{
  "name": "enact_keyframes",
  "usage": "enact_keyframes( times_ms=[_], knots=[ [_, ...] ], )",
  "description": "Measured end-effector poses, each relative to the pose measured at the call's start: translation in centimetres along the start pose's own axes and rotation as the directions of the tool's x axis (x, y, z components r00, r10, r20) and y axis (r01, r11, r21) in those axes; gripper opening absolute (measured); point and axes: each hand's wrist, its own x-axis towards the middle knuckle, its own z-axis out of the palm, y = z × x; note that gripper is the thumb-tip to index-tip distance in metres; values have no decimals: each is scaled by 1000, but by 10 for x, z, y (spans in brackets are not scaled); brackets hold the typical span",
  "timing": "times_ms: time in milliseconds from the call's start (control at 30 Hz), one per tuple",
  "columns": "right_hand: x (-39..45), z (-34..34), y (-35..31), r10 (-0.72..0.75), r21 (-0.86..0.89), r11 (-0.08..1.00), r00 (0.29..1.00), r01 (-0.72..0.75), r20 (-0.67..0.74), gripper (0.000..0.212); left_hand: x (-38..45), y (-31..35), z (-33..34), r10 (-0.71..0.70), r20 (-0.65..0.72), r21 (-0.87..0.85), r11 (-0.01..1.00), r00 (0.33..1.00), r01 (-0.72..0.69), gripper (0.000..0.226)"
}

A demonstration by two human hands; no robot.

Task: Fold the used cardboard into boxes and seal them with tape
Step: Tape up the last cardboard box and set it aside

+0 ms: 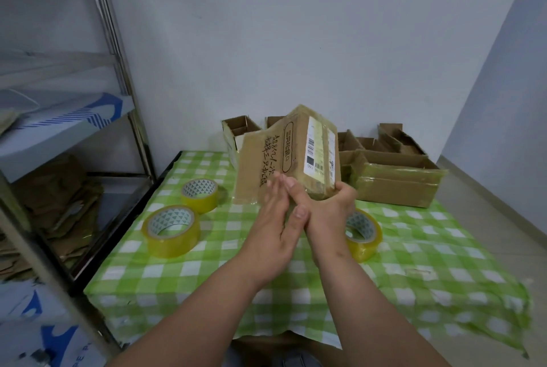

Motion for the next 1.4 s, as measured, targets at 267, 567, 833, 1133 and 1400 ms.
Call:
enact_keyframes(
  times_ms=[267, 567, 833, 1133, 1400],
  knots=[
    [-1, -1, -4, 180, 425, 881, 979, -205, 99, 83, -3, -17, -40, 61, -177, 618, 784, 982, 62, 76],
    [-7, 8, -14, 257, 586, 441, 721, -680, 644, 88, 0, -8, -66, -591, -115, -710, 611, 798, 351, 128],
    [-14, 25, -8, 405, 221, 644, 572, -732, 713, 80, -1, -21, -77, -488, -43, -844, 484, 872, 230, 89],
    [-6, 71, -14, 139, -48, 990, 892, -131, 431, 36, 3, -38, -109, -608, -358, -702, 676, 709, 225, 26],
    [0, 131, -17, 116, -165, 986, 717, -2, 688, 43, 25, -70, -146, -581, -547, -557, 790, 602, 256, 21]
  ],
)
